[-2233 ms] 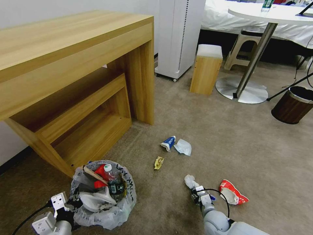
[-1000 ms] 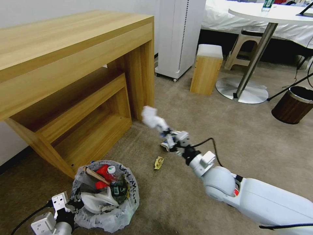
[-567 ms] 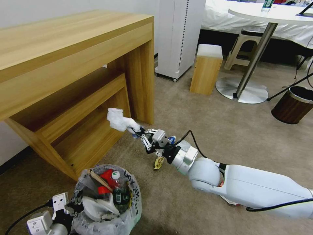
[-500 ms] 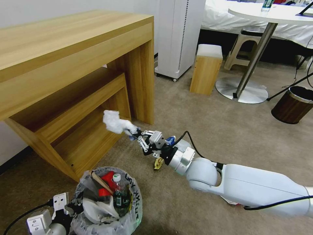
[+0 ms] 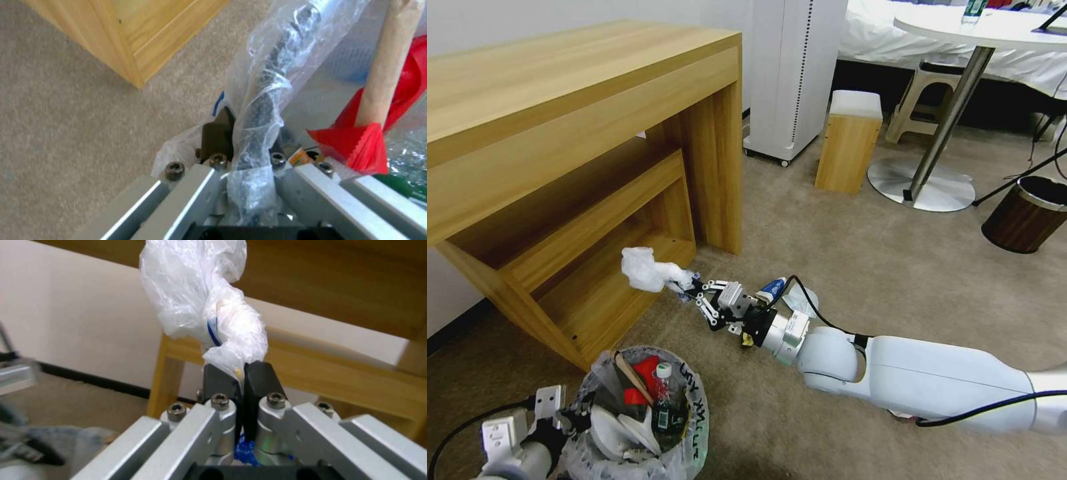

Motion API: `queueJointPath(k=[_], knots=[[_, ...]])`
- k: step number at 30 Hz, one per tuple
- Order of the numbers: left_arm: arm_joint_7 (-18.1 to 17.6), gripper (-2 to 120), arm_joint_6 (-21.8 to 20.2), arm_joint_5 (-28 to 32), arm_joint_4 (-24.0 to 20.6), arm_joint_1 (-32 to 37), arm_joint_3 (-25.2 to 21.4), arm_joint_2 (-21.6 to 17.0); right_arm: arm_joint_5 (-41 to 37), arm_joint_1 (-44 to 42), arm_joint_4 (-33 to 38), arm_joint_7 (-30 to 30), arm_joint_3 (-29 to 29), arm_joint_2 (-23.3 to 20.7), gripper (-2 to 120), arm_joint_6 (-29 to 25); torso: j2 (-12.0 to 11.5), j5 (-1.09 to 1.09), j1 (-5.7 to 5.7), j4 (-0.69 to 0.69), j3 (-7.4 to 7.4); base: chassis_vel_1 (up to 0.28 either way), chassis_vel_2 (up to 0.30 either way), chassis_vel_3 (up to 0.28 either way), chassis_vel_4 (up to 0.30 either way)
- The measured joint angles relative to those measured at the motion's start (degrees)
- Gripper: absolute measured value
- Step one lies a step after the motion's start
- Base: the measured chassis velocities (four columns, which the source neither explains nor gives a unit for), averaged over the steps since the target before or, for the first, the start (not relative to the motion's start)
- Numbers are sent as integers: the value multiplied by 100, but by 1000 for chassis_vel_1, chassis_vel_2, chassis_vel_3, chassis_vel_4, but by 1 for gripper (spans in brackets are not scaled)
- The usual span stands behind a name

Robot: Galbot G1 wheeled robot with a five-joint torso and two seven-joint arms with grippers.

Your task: Pick up the trash bin and place the garbage on the floor into it.

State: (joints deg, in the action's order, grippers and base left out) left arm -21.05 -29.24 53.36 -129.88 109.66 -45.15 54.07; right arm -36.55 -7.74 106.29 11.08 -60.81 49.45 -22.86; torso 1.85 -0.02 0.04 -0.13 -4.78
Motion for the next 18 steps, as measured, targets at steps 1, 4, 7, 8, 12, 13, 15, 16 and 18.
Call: queueJointPath(k=[1,4,7,8,12,13,15,16,18], knots=[[-51,0,1,120,5,-47,0,-131,-40,99,-40,-54,-95,56,1,-30,0,0,0,0,0,0,0,0,0],[-123,0,8,323,-11,-96,-21,-400,-70,322,-185,-184,-313,231,1,-175,0,0,0,-1,0,0,0,0,0],[-180,0,16,449,-78,-94,-45,-626,-136,483,-284,-259,-487,419,1,-226,0,1,0,0,0,0,0,0,0],[-188,0,24,489,-106,-84,-58,-690,-207,547,-304,-267,-589,516,1,-225,0,0,0,0,0,0,0,0,0],[-210,0,55,509,-186,-1,-142,-719,-356,727,-423,-252,-954,885,1,-231,0,0,0,-1,0,0,0,0,0],[-212,0,58,508,-215,19,-164,-708,-406,778,-467,-234,-1082,1025,1,-236,0,1,0,1,0,0,0,0,0],[-222,0,64,523,-254,23,-180,-700,-455,815,-509,-213,-1219,1173,1,-239,0,1,0,3,0,0,0,0,0],[-230,0,71,536,-274,18,-185,-702,-488,824,-540,-195,-1320,1283,1,-241,0,0,0,2,0,0,0,0,0],[-234,0,94,542,-292,7,-196,-701,-518,818,-600,-149,-1530,1473,1,-243,0,0,0,1,0,0,0,0,0]])
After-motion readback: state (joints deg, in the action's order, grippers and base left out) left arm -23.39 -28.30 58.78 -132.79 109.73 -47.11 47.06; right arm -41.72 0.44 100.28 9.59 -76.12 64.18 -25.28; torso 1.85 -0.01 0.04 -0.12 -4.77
